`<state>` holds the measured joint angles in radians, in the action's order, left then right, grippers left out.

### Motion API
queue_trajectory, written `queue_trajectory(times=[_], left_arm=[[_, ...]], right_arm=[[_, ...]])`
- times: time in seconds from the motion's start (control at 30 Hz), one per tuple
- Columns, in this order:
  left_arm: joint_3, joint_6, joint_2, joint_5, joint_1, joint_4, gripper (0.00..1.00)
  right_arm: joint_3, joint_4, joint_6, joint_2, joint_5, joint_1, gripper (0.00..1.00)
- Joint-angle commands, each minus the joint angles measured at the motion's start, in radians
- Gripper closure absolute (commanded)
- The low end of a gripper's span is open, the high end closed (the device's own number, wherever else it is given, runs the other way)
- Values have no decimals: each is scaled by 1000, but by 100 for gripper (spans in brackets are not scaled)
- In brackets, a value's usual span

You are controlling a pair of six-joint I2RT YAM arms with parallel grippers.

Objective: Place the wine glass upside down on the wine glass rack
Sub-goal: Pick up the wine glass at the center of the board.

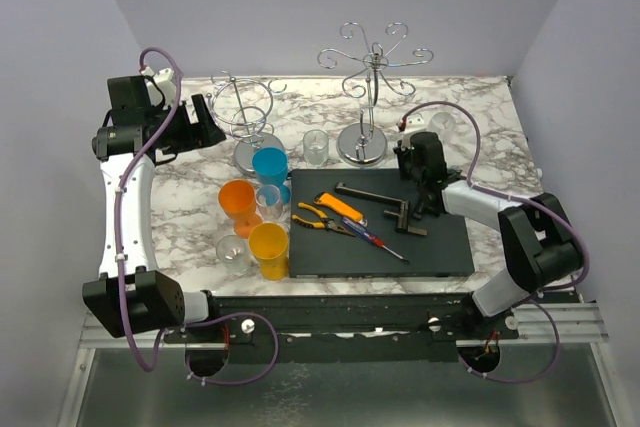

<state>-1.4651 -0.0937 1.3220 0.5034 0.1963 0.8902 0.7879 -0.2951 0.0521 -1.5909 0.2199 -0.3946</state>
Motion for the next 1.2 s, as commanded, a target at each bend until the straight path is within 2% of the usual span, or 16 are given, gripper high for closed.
queue_trajectory(times=[0.0, 0.23, 0.43, 0.67, 0.93, 1.17], left_arm=[[-26, -26, -12, -35, 5, -29, 17], [-24, -38, 10, -71, 6, -49, 27], [-42, -54, 36, -42, 6, -49, 38], [-38, -76, 46, -6, 5, -59, 38], [-105, -118, 125, -3, 5, -110, 36], [-177, -114, 182, -47, 4, -130, 54]], right_arm=[[33, 33, -6, 88, -21, -9, 99], [39, 97, -78, 210, -29, -50, 100], [28, 185, -138, 339, -8, -103, 99], [14, 369, -237, 483, -3, -192, 99], [54, 515, -294, 535, -20, -283, 99], [105, 583, -318, 538, 0, -345, 99]])
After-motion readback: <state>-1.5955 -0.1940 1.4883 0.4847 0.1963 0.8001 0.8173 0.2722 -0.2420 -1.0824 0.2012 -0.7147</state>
